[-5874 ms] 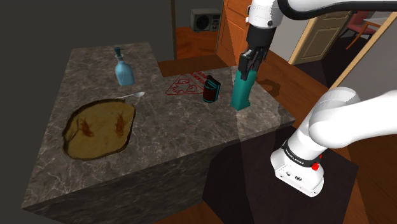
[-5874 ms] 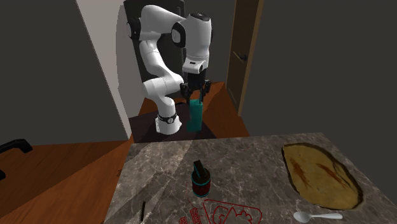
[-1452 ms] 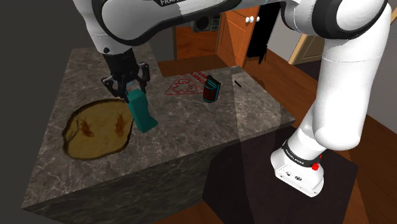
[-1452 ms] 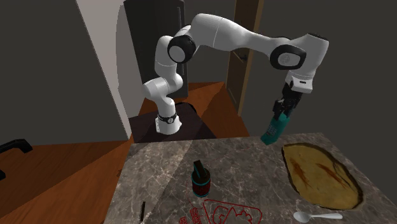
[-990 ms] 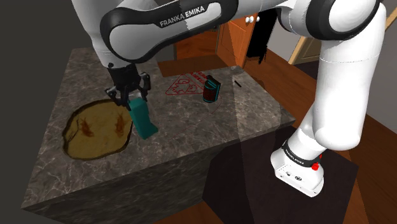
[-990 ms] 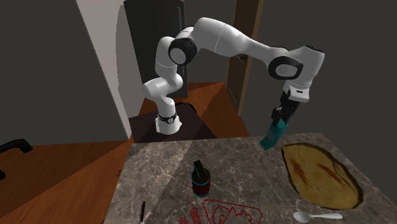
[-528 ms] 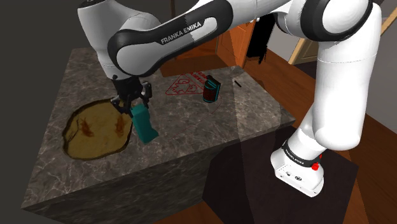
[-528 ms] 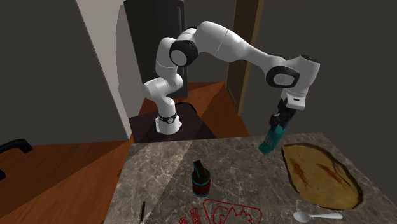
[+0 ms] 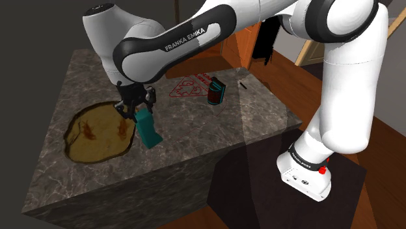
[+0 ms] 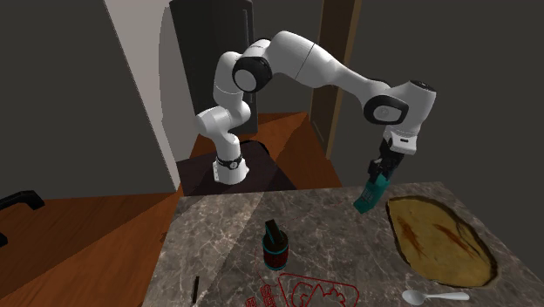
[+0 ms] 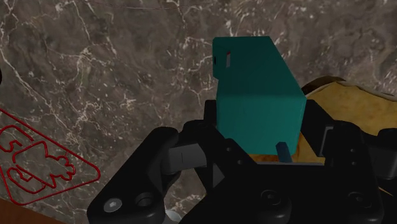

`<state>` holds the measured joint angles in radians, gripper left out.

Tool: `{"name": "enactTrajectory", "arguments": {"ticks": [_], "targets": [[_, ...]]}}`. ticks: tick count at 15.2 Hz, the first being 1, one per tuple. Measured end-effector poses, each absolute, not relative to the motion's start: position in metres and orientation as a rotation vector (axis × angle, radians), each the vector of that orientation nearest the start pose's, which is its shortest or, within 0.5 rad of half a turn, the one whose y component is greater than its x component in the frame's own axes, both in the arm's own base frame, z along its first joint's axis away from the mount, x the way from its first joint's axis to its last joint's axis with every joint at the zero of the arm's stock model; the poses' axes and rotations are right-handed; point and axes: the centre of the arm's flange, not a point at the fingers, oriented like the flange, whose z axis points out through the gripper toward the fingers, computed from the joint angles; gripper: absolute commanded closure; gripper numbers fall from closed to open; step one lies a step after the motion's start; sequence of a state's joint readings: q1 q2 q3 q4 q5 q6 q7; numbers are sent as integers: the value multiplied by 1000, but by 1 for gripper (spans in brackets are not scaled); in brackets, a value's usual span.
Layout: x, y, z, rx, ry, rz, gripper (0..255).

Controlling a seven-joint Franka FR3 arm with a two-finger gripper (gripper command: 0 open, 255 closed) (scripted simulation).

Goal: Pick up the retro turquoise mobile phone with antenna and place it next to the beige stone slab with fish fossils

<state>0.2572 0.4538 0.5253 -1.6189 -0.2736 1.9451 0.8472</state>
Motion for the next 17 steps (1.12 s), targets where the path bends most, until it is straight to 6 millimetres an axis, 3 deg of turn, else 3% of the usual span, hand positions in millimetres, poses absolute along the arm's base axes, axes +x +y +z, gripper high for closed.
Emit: {"name": "enactTrajectory", "arguments": {"ticks": [1,7,12,17], "targets": [[510,423,384,-3205,-11,34,0],[510,423,384,-3204,-11,32,0],[511,425,430,-3204,-11,31,0],[511,426,434,-3204,-11,32,0]]}}
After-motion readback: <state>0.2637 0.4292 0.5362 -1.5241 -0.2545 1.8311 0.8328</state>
